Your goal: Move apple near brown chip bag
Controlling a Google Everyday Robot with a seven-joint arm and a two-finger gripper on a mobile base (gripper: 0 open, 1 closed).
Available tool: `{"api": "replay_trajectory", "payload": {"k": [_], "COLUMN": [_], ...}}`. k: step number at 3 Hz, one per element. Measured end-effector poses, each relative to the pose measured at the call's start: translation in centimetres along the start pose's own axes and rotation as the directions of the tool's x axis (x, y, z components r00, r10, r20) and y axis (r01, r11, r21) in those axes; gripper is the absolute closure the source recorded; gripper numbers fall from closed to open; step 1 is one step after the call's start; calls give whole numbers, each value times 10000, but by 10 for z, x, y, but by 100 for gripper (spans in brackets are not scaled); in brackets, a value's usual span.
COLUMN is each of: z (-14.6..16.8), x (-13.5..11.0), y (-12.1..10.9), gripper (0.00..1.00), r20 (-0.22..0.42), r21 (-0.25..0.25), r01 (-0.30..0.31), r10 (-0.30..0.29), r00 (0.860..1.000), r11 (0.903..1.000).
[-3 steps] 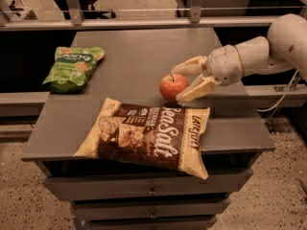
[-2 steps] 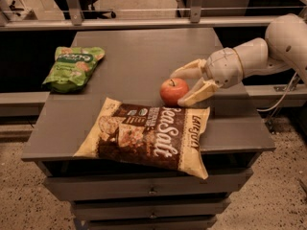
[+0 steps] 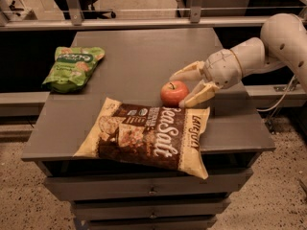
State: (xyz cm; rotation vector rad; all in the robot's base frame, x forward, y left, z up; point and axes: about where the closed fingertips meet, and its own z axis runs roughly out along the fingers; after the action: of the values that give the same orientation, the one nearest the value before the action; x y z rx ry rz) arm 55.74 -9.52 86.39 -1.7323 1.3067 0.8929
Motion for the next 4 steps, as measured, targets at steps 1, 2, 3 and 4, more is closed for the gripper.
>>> {"api": "replay_trajectory", "payload": {"k": [1,2,3,4], "z": [-3,-12,-36,-94], "x": [4,10,21,34], "y": [-1,-5,-16,-46], "gripper": [0,0,0,0], "r20": [-237,-599,-1123,-1699], "r21": [-131,-99,627,2743], "r01": [59,102,-174,-872], "r10": [-62,-108,244,1375], "r00": [9997,9981,9934,9758], "r11": [9999,9999,9979,9577]}}
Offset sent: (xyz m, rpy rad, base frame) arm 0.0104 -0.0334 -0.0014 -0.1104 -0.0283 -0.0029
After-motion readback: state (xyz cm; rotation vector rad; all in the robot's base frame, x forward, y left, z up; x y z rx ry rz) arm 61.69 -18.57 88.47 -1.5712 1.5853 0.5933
